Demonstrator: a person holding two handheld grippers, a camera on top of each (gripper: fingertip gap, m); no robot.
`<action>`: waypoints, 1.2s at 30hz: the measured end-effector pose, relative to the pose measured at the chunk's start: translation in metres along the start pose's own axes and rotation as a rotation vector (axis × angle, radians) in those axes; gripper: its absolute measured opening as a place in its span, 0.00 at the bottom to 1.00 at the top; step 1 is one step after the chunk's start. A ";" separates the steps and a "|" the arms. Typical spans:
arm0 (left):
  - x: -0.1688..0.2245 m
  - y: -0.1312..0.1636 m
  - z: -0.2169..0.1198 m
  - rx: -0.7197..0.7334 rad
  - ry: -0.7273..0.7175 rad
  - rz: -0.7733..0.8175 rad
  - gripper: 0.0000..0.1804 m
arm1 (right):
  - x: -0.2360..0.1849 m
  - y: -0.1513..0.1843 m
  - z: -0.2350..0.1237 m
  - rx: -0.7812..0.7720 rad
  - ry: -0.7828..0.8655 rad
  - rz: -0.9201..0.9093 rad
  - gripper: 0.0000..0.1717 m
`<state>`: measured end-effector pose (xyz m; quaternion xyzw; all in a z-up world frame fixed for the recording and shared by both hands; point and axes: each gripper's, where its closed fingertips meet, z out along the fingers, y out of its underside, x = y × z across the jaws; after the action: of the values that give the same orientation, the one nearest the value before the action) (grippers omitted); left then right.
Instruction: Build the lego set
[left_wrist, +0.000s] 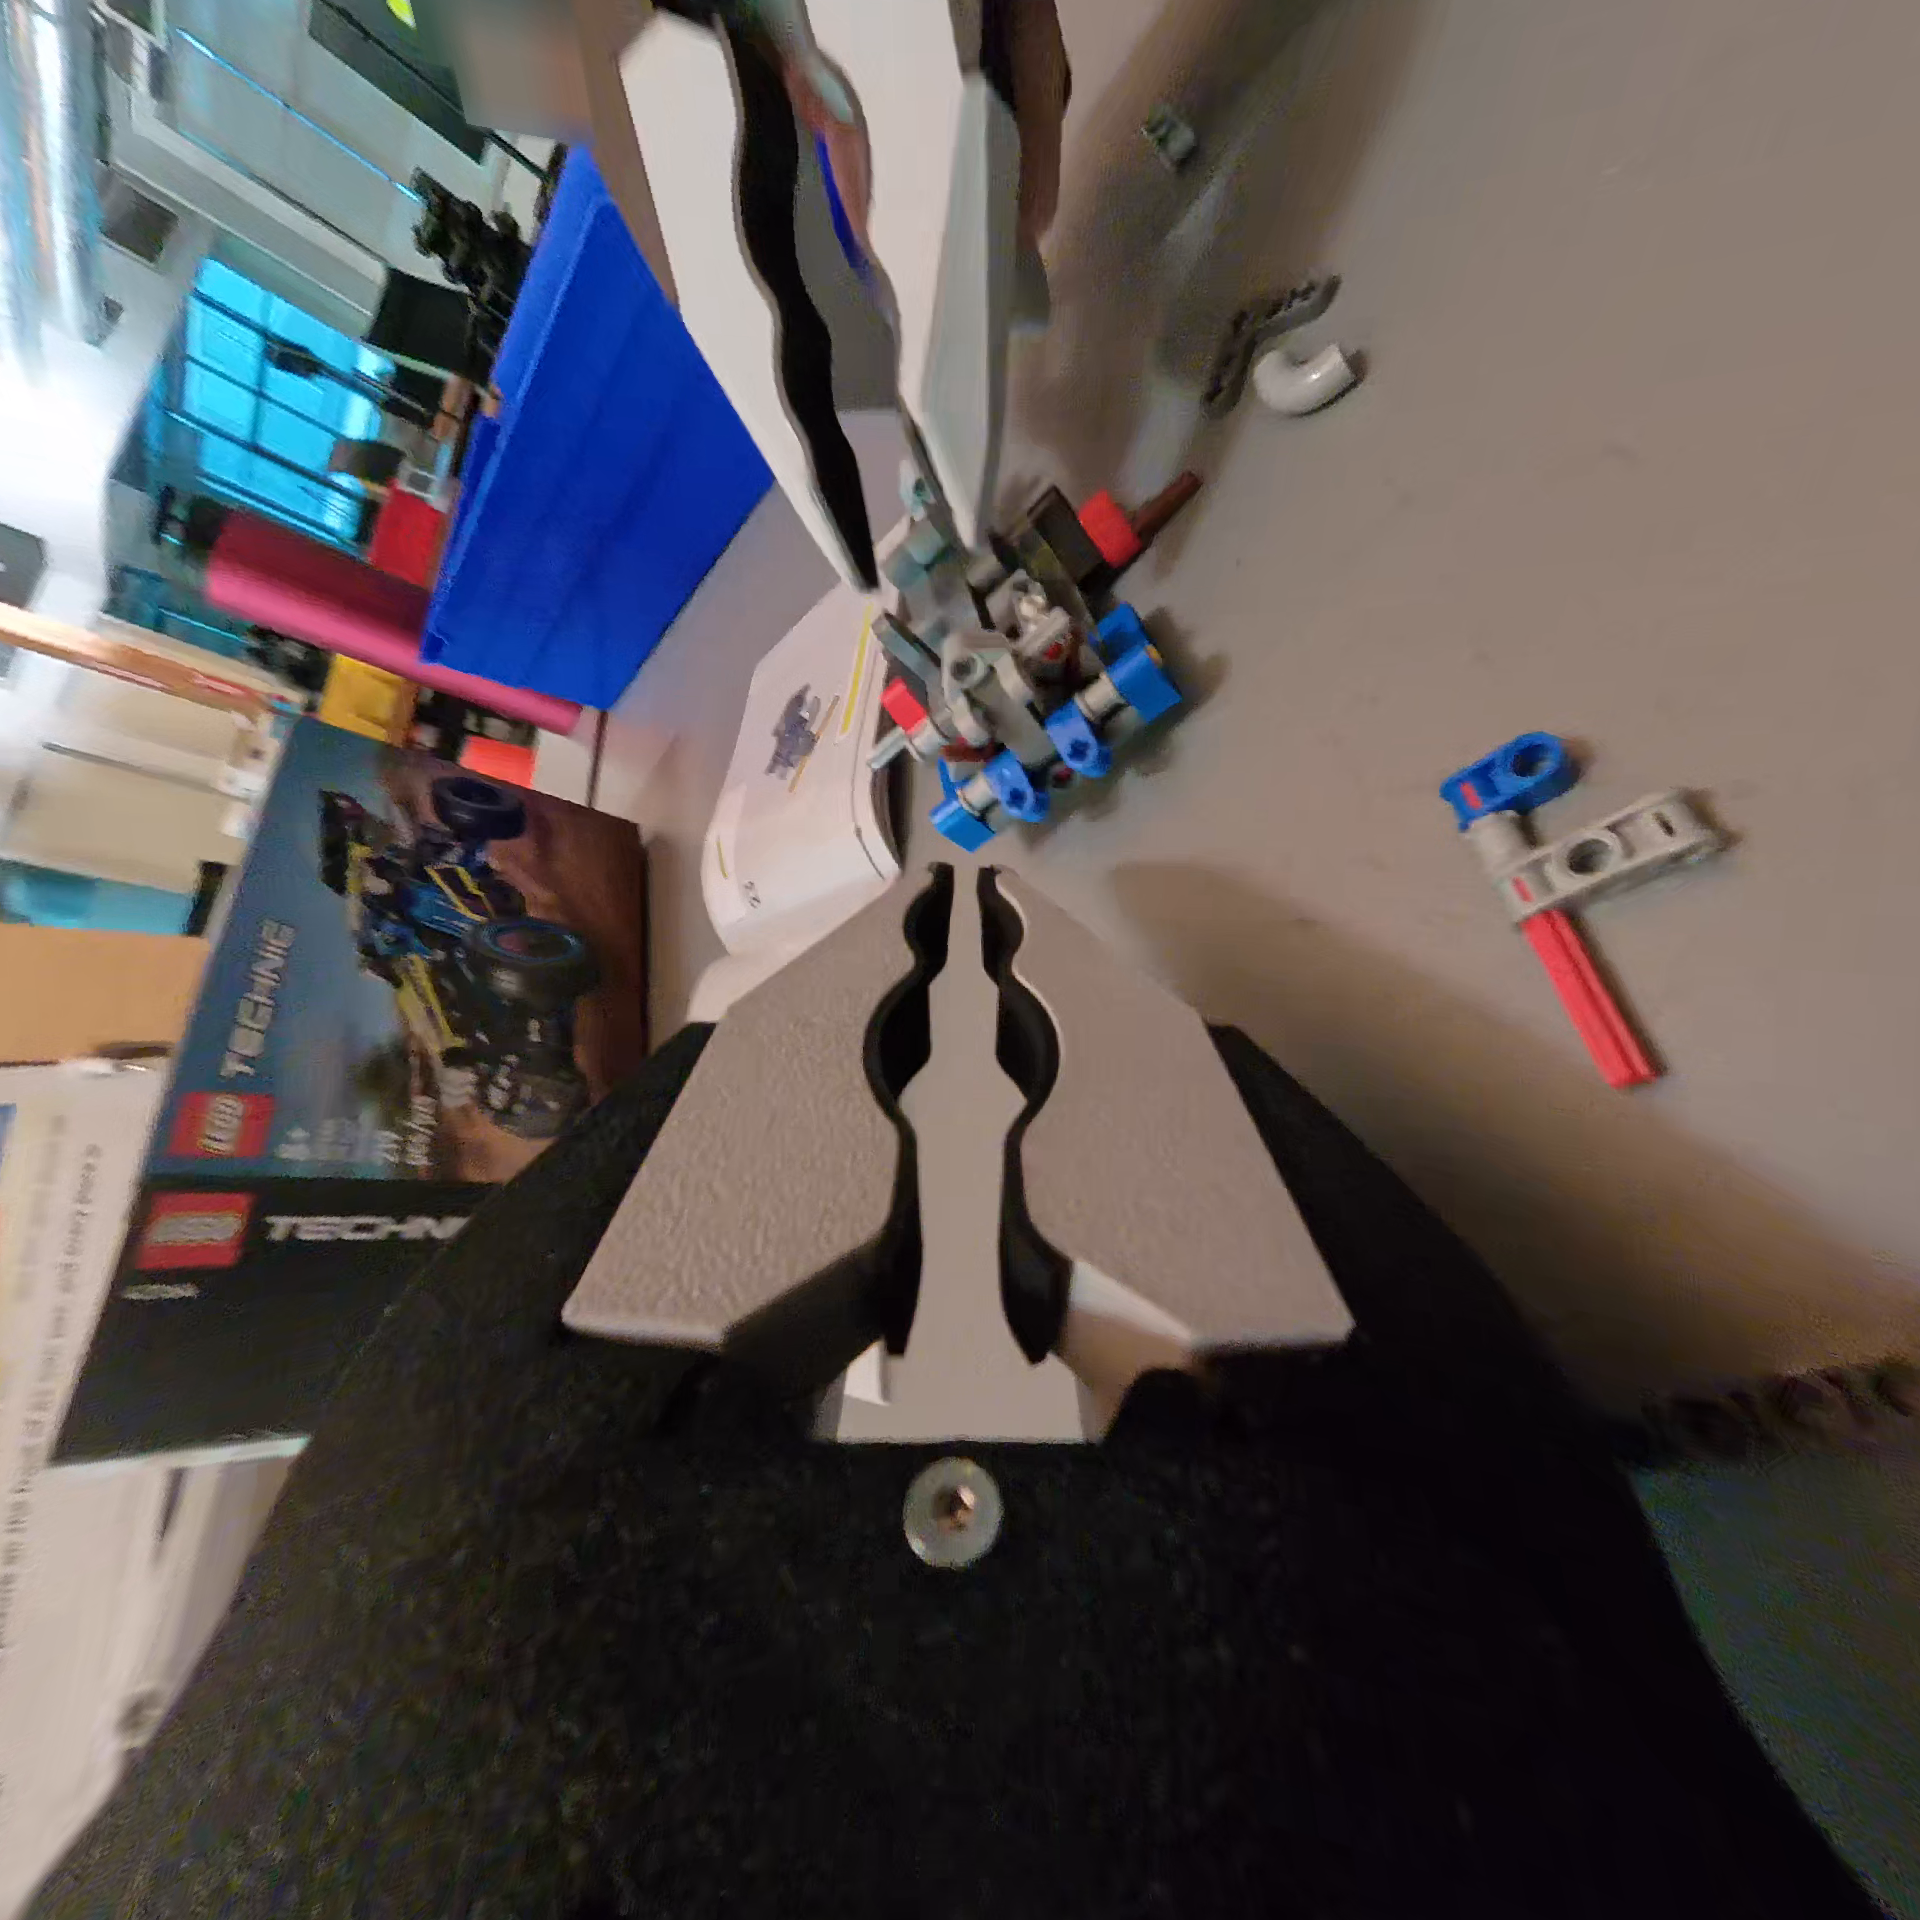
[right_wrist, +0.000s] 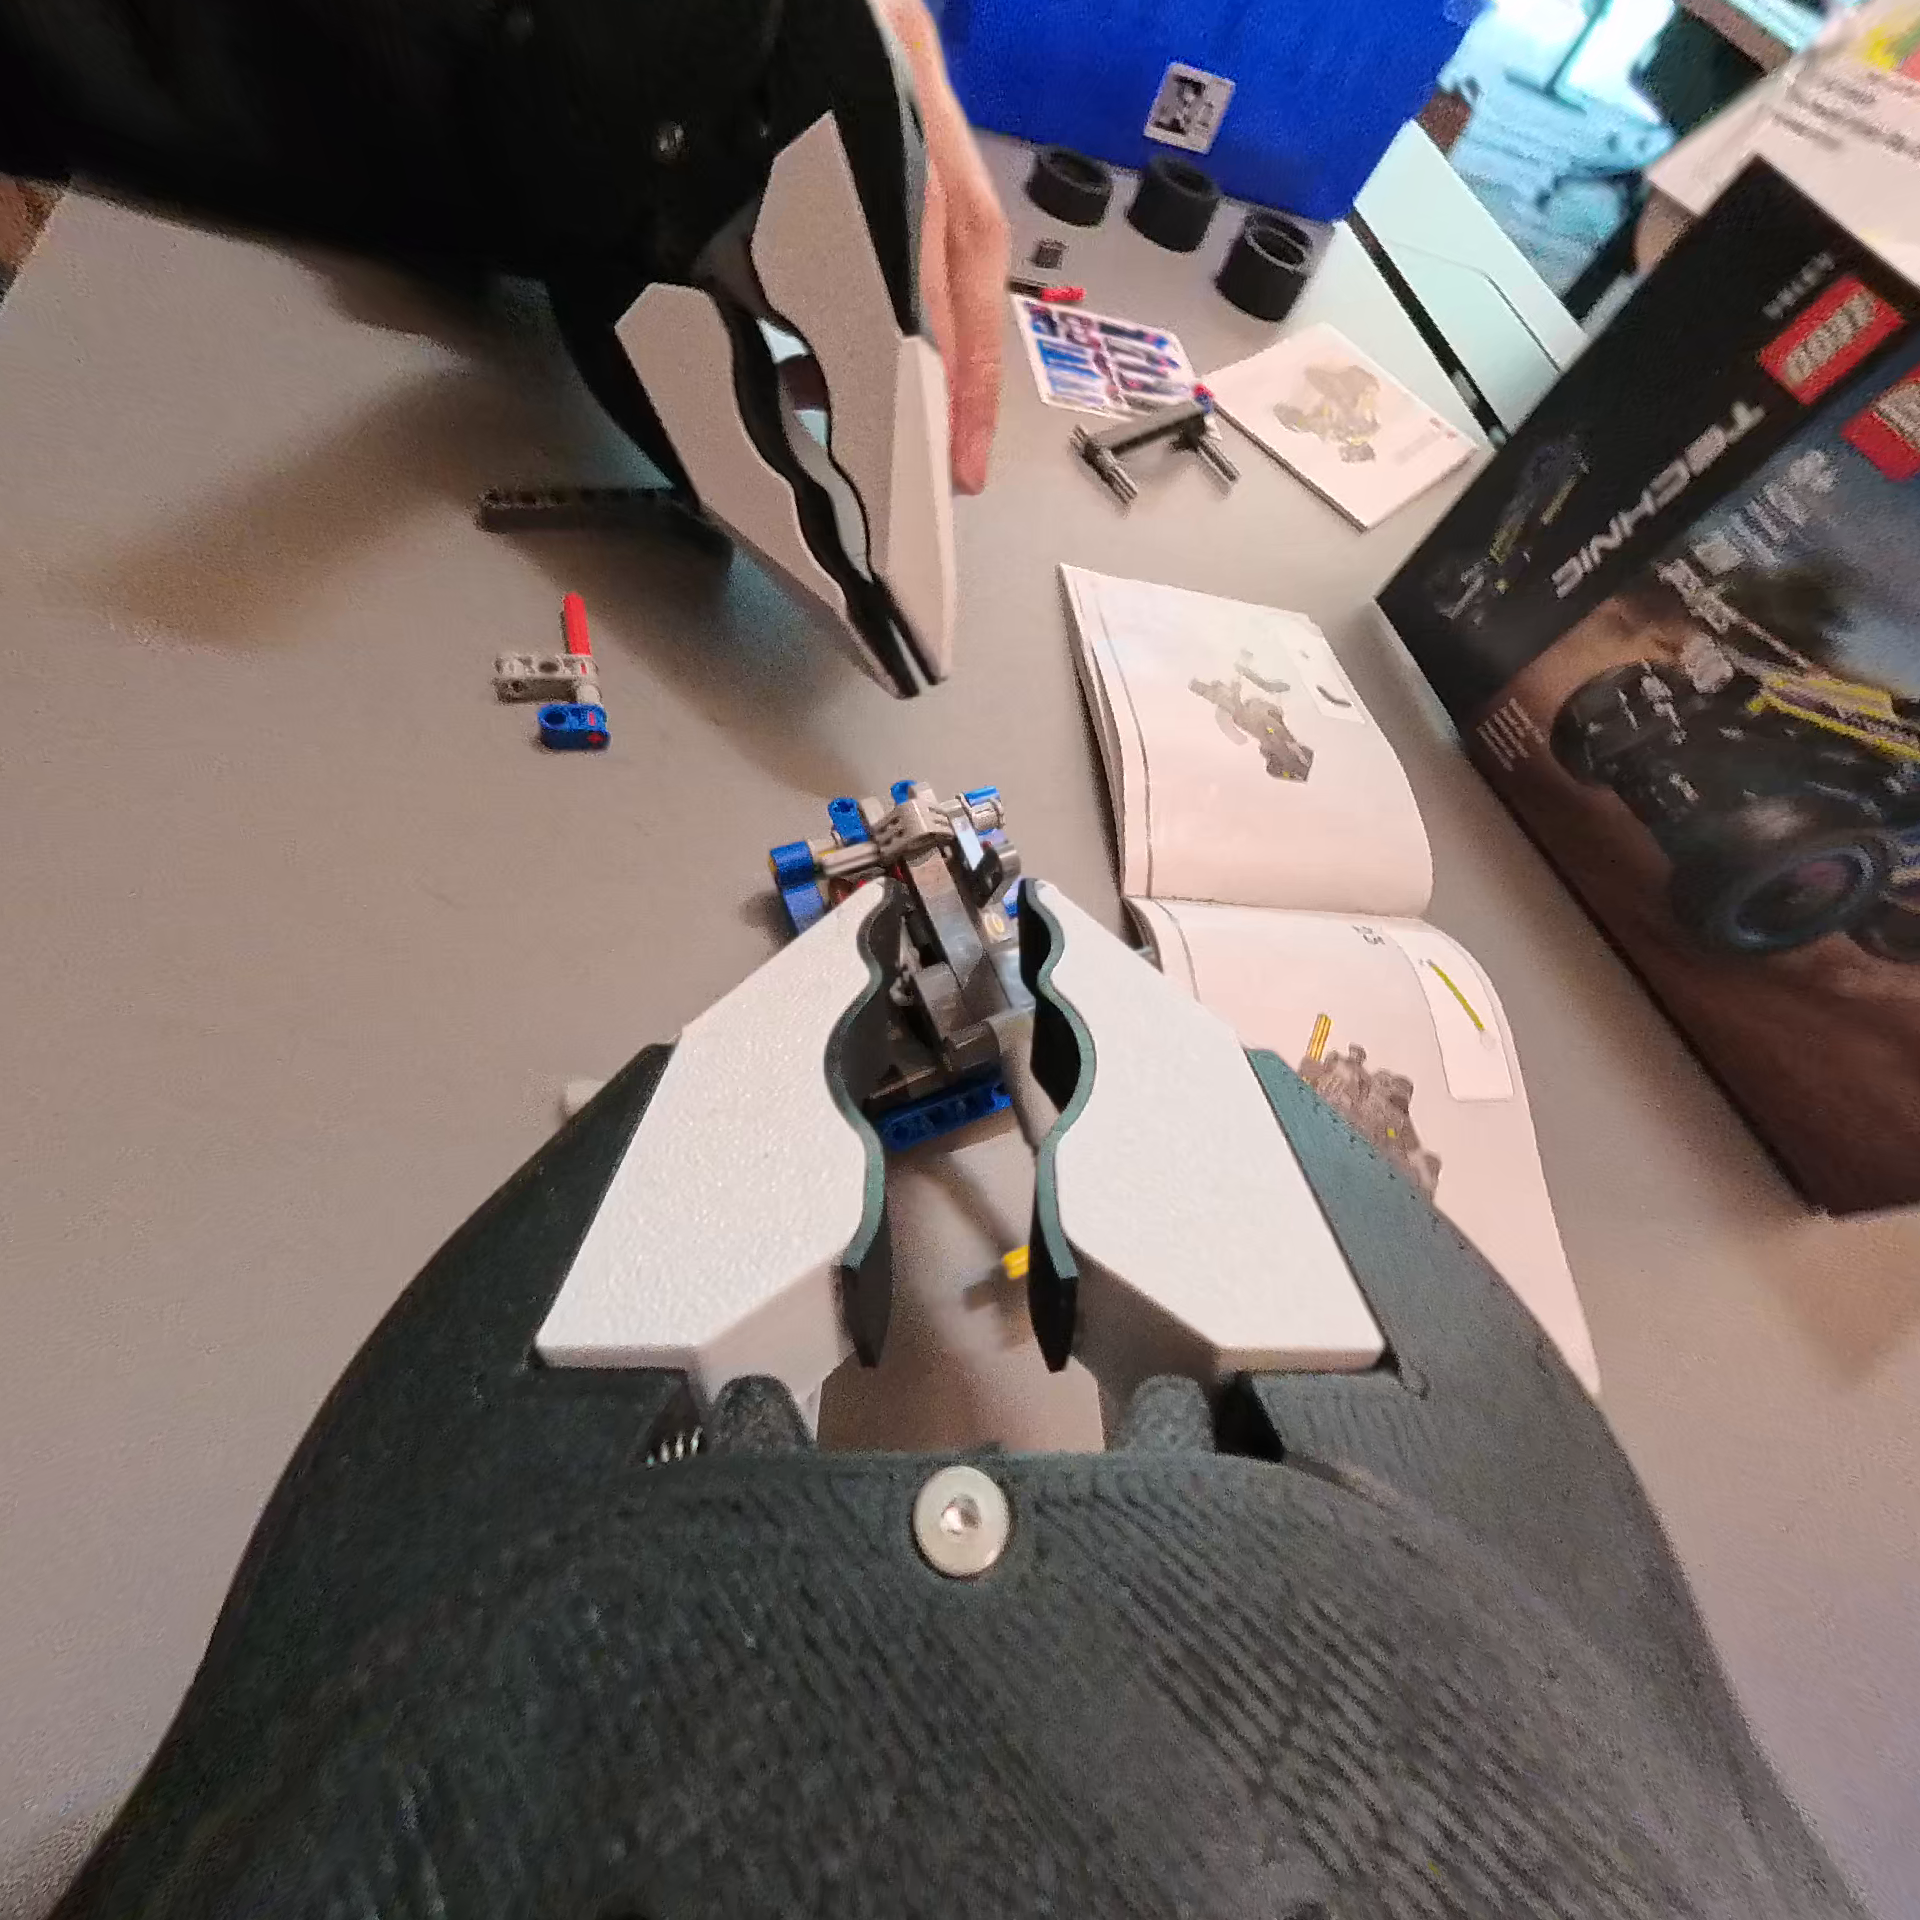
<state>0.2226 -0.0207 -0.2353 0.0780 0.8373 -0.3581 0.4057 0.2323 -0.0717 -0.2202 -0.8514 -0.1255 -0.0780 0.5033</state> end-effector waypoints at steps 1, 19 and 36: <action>0.003 0.004 -0.001 -0.010 0.021 -0.028 0.02 | 0.000 -0.001 -0.003 -0.023 0.028 0.043 0.11; 0.003 0.026 -0.001 -0.061 0.014 -0.121 0.03 | -0.019 0.011 0.021 -0.257 0.536 0.372 0.04; 0.008 0.027 0.000 -0.059 0.023 -0.102 0.03 | 0.001 0.020 0.008 -0.589 0.735 -0.351 0.02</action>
<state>0.2289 -0.0028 -0.2555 0.0274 0.8550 -0.3527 0.3792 0.2389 -0.0740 -0.2410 -0.8395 -0.0539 -0.4884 0.2318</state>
